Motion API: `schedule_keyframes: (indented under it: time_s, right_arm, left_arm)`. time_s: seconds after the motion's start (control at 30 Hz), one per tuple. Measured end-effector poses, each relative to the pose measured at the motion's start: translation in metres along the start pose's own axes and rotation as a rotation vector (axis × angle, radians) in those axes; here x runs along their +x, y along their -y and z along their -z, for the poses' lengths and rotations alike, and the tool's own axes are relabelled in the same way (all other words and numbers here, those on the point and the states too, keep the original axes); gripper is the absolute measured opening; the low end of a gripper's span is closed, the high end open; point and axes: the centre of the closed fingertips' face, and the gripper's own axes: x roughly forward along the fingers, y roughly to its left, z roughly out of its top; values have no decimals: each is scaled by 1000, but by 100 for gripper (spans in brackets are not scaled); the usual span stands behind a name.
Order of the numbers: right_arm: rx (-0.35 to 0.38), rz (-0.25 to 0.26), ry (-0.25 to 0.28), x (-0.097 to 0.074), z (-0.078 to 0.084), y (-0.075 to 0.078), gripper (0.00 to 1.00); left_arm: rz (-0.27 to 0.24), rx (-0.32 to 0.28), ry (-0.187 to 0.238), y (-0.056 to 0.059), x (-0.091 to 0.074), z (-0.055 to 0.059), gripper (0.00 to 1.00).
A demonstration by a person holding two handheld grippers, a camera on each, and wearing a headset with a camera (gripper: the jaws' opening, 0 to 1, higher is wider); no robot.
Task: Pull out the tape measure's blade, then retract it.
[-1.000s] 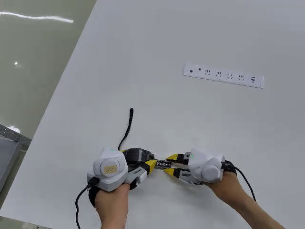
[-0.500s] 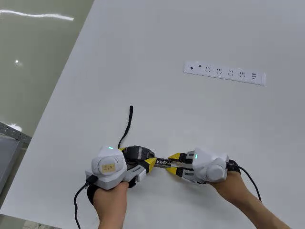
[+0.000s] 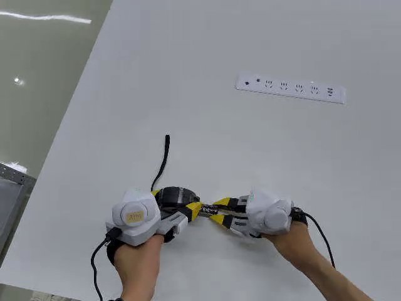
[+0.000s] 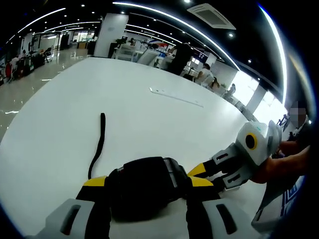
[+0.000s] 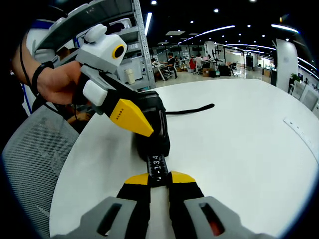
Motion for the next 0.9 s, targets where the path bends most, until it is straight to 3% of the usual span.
schedule_keyframes:
  time_s: [0.53,0.9]
  right_arm:
    - [-25,-26,-19,13,-6,-2,12]
    - [-18,-9,-19,18,-10,-4,12]
  left_arm:
    - [17,19,-11,-1,2,-1,58]
    - [14,13,-4,-2,2,-1,58]
